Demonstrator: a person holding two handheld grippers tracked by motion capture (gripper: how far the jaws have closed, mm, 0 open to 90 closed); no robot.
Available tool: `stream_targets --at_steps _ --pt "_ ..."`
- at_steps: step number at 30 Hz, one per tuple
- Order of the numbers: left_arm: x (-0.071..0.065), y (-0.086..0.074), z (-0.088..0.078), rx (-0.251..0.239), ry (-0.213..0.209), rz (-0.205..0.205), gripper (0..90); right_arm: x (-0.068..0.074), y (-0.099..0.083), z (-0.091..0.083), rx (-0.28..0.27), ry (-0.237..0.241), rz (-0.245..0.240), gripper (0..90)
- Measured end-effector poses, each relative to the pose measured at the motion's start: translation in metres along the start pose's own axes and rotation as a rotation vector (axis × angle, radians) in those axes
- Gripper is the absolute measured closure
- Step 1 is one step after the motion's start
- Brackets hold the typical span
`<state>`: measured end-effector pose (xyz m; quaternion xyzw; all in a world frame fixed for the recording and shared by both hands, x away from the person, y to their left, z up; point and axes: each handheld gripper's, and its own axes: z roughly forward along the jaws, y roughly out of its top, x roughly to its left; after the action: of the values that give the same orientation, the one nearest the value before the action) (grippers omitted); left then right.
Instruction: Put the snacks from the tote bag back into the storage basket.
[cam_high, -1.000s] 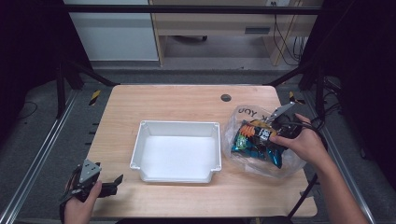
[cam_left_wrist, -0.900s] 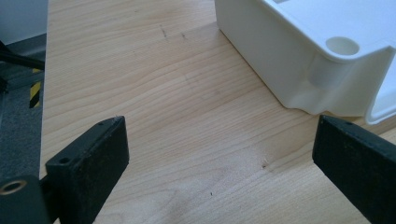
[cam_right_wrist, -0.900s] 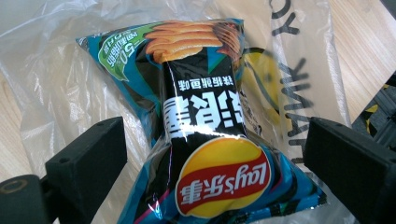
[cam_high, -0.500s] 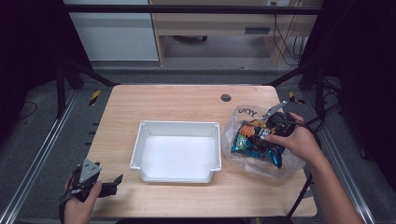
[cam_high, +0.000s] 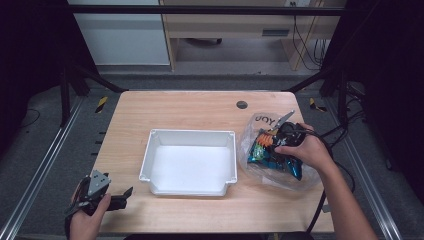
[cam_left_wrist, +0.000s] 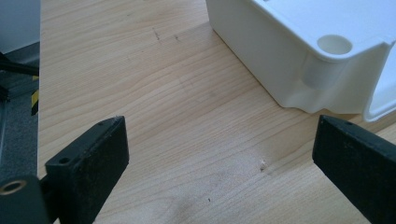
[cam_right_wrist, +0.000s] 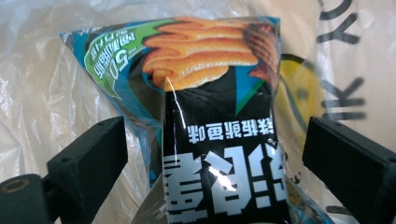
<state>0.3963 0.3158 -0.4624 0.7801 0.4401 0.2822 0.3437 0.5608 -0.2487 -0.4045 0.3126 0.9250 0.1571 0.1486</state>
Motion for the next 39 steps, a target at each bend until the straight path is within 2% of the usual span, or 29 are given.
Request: stream_targets --at_steps 4,13,18,23,27,31,33,34,35,39 --pt "0.000 0.000 0.000 0.000 0.000 0.002 3.2 -0.001 -0.002 0.006 0.008 0.006 0.016 7.7" --pt "0.000 0.000 0.000 -0.004 -0.006 -0.006 3.2 -0.002 -0.002 0.018 0.023 0.010 -0.002 8.7" --pt "0.000 0.000 0.000 -0.002 -0.011 -0.005 3.2 -0.003 -0.005 0.022 0.038 0.016 0.014 9.4" --pt "0.000 -0.002 -0.002 -0.011 -0.015 -0.021 3.2 -0.005 -0.009 0.023 0.044 0.025 0.008 10.7" --pt "0.001 -0.002 -0.002 -0.012 -0.017 -0.027 3.2 -0.006 -0.012 0.026 0.050 0.026 0.028 10.8" --pt "0.001 -0.001 -0.001 -0.009 -0.021 -0.024 3.2 -0.006 -0.013 0.029 0.054 0.036 0.017 10.8" --pt "0.001 -0.001 -0.001 -0.009 -0.022 -0.024 3.2 -0.005 -0.012 0.031 0.059 0.043 0.028 10.5" --pt "0.001 -0.001 -0.001 -0.008 -0.021 -0.024 3.2 -0.005 -0.012 0.032 0.060 0.047 0.012 10.7" --pt "0.001 -0.001 -0.001 -0.008 -0.022 -0.024 3.2 -0.003 -0.012 0.032 0.068 0.044 0.024 11.1" --pt "0.001 -0.002 -0.001 -0.010 -0.022 -0.029 3.2 -0.004 -0.012 0.030 0.059 0.056 0.004 18.0"
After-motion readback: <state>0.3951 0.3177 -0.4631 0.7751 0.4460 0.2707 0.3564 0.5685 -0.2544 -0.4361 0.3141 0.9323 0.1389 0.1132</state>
